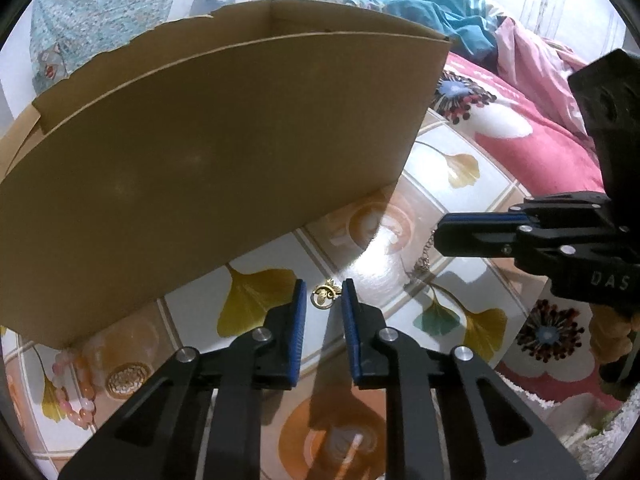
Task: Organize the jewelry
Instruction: 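Close the left gripper on the small gold ring, then carry the gold ring with the left gripper while the right gripper carries the silver charm over the box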
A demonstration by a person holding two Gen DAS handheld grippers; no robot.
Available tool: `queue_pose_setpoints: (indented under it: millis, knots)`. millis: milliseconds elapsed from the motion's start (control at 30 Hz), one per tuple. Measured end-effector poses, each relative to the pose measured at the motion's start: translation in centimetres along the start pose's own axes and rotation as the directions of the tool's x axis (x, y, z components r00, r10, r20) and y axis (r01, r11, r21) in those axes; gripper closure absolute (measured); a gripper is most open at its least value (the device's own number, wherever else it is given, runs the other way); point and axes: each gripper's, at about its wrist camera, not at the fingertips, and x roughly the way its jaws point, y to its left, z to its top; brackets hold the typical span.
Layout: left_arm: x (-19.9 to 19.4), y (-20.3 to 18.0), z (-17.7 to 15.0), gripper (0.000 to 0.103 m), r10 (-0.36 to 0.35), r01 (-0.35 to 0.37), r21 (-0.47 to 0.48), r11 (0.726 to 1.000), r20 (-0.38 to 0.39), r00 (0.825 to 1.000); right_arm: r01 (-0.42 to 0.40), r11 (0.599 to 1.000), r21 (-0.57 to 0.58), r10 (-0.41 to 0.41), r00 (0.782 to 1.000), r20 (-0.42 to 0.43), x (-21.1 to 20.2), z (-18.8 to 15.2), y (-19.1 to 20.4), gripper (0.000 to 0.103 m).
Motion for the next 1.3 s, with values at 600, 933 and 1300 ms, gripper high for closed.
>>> queue_pose_setpoints:
  millis: [600, 933, 1300]
  knots:
    - [-1.0, -0.3, -0.2, 0.092, -0.023, 0.023, 0.023, 0.999, 0.017, 1.000, 0.006, 1.000, 0.000, -0.006, 1.000, 0.015, -0.5, 0.4, 0.2, 0.097]
    - [-8.1, 1.0, 0.7, 0.098, -0.104, 0.108, -0.027, 0.994, 0.137, 0.985, -0.061, 0.997, -0.036, 0.065, 0.992, 0.107, -4.6, 2.2, 1.9, 0.097]
    - [-15.1, 3.8, 5.8, 0.098, -0.146, 0.166, -0.033, 0.986, 0.328, 0.933, -0.088, 0.979, -0.182, 0.135, 0.956, 0.262, -9.7, 10.1, 5.0, 0.097]
